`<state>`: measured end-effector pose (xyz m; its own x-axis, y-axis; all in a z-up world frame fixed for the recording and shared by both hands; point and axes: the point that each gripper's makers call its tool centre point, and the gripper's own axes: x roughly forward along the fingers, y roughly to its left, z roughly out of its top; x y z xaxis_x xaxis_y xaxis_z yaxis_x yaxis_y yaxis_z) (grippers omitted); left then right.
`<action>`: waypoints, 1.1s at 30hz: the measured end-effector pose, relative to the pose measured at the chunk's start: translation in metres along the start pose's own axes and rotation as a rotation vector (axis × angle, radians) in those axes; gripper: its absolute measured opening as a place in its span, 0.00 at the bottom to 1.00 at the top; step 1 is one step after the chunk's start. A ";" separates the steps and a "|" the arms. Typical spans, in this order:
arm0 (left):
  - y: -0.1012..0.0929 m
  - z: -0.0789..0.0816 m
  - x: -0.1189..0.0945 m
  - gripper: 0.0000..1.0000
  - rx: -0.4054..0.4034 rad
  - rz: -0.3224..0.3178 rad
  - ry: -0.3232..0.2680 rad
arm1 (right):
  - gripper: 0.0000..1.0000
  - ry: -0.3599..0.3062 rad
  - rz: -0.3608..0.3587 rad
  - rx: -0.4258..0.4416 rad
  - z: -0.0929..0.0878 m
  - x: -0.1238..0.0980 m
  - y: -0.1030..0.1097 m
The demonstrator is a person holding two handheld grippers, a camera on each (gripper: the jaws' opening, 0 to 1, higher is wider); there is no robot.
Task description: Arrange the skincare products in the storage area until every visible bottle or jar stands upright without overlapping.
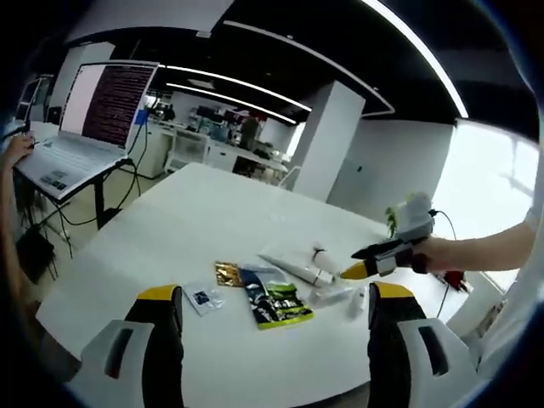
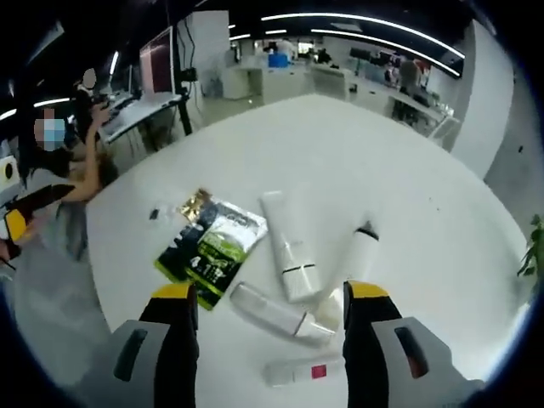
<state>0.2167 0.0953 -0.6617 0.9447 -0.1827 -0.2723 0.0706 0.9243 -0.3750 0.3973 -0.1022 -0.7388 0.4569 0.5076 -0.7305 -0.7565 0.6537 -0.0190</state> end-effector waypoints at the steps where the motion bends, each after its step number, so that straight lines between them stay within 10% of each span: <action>1: 0.000 0.000 0.000 0.83 -0.002 0.001 0.001 | 0.70 0.003 0.000 0.002 0.000 0.003 -0.001; 33: 0.010 -0.008 0.003 0.81 -0.104 -0.009 0.039 | 0.63 0.191 0.017 -0.102 0.000 0.099 -0.008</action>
<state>0.2175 0.1015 -0.6731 0.9309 -0.2053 -0.3023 0.0433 0.8834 -0.4666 0.4490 -0.0575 -0.8107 0.3543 0.3958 -0.8472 -0.8111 0.5809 -0.0678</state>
